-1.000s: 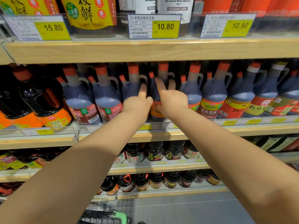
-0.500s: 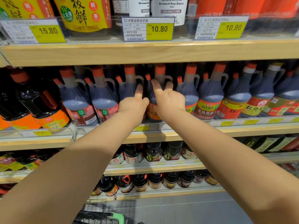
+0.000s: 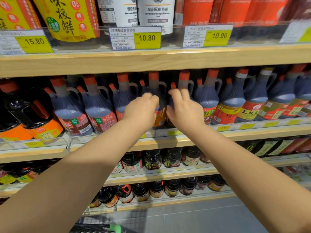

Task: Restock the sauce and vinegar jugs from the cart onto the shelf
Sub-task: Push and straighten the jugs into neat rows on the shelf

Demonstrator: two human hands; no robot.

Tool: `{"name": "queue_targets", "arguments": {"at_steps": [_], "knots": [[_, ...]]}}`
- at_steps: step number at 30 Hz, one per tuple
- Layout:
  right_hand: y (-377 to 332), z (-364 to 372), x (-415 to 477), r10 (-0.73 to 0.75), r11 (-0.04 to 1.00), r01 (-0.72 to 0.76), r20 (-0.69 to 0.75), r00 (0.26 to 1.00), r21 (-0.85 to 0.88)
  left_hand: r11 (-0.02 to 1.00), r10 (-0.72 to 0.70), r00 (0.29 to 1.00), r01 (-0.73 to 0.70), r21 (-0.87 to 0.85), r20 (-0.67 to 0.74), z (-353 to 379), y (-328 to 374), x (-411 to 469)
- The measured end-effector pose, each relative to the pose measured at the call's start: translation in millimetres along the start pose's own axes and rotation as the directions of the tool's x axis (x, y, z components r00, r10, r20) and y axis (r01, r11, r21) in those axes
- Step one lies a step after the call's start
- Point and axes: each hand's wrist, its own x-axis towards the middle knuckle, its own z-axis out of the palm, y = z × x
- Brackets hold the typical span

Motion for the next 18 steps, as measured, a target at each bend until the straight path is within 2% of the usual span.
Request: {"name": "queue_targets", "arguments": {"at_steps": [3, 6, 9, 11, 14, 18], "knots": [[35, -1, -5, 0.071, 0.99, -0.066, -0.038, 0.997, 0.121, 0.99, 0.141, 0.99, -0.141, 0.011, -0.03, 11, 20, 2], [60, 6, -5, 0.051, 0.989, -0.063, 0.093, 0.994, 0.137, 0.945, 0.284, 0.959, -0.279, 0.172, -0.001, 36, 38, -2], [72, 12, -7, -0.05, 0.986, 0.02, 0.179, 0.983, 0.167, 0.915, 0.299, 0.954, -0.297, 0.275, 0.036, 54, 41, -3], [75, 15, -11, -0.062, 0.987, 0.031, 0.202, 0.977, 0.156, 0.899, 0.318, 0.946, -0.323, 0.295, 0.067, 59, 38, -3], [69, 22, -17, 0.001, 0.99, -0.032, 0.216, 0.976, 0.139, 0.88, 0.359, 0.926, -0.377, 0.288, 0.115, 61, 33, -1], [57, 32, -19, 0.086, 0.987, -0.105, 0.155, 0.984, 0.118, 0.877, 0.361, 0.917, -0.395, 0.272, 0.168, 58, 26, 4]]}}
